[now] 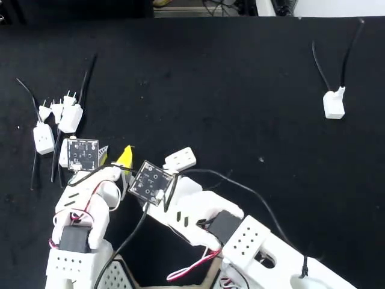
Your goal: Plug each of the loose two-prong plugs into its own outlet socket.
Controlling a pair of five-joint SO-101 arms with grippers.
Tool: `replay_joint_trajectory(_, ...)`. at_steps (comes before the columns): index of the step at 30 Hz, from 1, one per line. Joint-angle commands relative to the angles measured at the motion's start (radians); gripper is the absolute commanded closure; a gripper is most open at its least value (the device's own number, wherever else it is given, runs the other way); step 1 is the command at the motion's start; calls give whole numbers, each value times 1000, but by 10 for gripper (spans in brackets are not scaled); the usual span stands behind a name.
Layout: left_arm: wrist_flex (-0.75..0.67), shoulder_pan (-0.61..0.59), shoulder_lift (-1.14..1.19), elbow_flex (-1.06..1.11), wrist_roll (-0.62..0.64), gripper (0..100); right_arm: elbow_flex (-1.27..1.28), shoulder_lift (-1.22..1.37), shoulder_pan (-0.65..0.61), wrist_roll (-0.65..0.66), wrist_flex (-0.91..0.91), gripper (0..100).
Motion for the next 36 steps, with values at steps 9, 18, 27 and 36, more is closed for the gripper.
replay_joint_trajectory(9, 6, -90, 9, 21, -9, 816, 25, -249, -8, -12, 25, 988)
replay_joint_trajectory(18, 6, -96, 9, 18, -5, 816, 70, -206, -5, -9, 25, 988)
replay_joint_trajectory(27, -6, -197, 9, 1, -2, 816, 18, 15, 68, -17, 32, 986)
replay_joint_trajectory(36, -75, -449, 9, -16, 0, 816, -275, 568, 68, -18, 28, 870)
